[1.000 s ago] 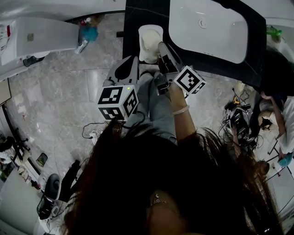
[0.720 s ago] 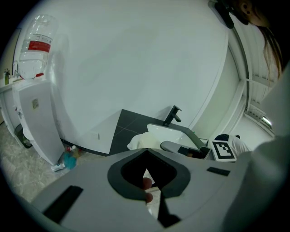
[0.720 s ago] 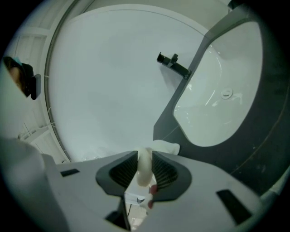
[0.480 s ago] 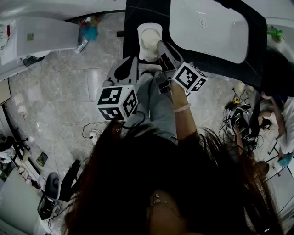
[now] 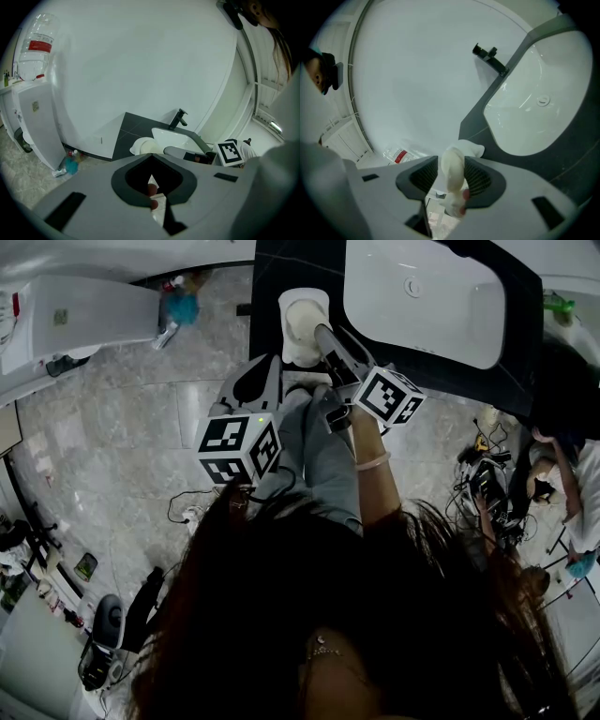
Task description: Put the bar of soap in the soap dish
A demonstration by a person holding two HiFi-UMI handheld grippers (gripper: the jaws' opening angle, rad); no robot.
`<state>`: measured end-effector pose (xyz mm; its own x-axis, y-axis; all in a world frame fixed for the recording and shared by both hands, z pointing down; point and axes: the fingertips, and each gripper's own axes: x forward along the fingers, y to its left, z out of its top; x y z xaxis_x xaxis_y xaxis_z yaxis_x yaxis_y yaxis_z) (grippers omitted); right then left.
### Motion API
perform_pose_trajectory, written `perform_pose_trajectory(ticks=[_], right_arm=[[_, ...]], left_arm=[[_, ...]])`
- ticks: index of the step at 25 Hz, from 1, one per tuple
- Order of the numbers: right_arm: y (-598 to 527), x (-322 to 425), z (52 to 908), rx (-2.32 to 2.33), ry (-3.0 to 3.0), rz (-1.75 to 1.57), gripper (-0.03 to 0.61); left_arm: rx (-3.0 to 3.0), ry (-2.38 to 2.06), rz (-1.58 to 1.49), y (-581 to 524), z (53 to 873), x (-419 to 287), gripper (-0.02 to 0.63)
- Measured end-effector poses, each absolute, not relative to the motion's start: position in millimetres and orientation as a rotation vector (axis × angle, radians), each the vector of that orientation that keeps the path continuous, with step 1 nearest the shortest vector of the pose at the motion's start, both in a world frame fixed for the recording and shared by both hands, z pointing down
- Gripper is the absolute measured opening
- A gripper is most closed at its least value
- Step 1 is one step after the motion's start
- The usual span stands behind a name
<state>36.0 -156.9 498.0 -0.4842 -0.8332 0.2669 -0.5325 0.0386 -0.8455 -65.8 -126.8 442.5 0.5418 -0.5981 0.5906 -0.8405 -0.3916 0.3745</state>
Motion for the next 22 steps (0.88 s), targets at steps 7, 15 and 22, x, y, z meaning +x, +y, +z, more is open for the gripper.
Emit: perform_pose_trajectory(ticks=[7, 15, 22], right_arm=[[-153.3, 45.9, 496.0, -1.438, 1.987, -1.409, 0.164], [-151.6, 47.4, 502.0, -1.486, 2.014, -1.434, 0.094], [-149.9, 55.1, 503.4, -1.505, 2.000, -1.419, 0.094]], left_arm=[[2.116, -1.160, 0.470, -127.4, 440.9, -64.9, -0.003], [2.121, -1.153, 0.466, -125.7, 440.4, -63.8, -0.003], [2.129, -1.155, 0.463, -124.7, 441.7, -62.1, -0.003]])
